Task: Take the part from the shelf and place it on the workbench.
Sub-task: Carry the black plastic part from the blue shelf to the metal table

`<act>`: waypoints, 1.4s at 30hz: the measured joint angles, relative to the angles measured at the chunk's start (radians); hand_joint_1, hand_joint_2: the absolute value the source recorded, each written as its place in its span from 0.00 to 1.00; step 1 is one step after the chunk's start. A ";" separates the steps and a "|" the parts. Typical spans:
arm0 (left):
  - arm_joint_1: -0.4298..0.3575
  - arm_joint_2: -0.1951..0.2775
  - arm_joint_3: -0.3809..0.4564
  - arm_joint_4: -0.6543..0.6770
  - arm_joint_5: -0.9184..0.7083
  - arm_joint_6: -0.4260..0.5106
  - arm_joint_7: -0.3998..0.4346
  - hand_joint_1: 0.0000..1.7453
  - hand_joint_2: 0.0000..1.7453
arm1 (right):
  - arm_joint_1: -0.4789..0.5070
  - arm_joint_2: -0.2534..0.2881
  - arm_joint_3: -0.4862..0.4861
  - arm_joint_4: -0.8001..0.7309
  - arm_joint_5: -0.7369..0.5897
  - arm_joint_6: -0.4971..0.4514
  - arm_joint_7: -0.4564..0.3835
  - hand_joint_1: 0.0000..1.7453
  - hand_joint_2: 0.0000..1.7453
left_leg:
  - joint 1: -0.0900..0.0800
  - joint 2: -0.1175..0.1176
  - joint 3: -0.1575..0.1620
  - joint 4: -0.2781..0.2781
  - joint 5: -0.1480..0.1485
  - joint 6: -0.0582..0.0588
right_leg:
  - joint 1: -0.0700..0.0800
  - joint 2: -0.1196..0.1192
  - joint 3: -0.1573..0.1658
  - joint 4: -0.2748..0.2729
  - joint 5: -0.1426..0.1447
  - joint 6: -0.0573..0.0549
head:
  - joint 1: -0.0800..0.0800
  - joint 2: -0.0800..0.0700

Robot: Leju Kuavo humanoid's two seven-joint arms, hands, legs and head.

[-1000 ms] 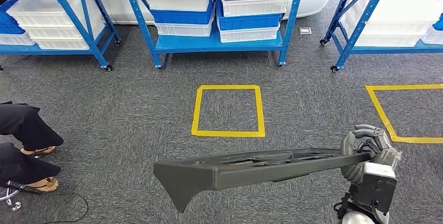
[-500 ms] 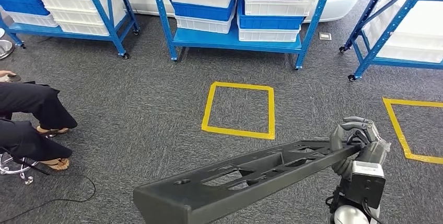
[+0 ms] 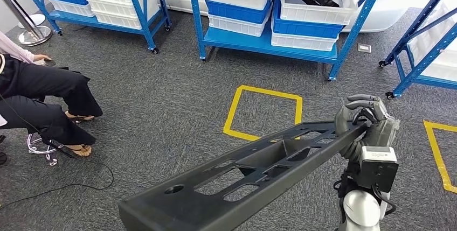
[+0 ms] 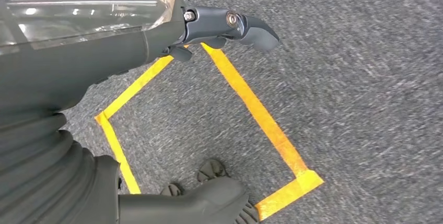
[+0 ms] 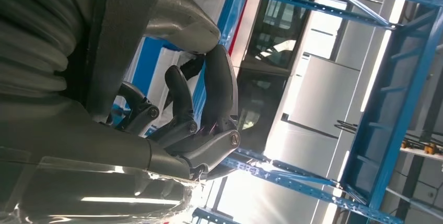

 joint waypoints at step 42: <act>-0.017 -0.030 0.051 0.000 0.062 0.134 0.017 0.00 1.00 | -0.137 0.097 0.046 0.144 -0.029 0.110 0.003 1.00 1.00 | 0.040 0.124 0.008 -0.016 0.007 -0.047 | 0.004 -0.080 0.010 -0.014 -0.008 0.026 | -0.011 0.000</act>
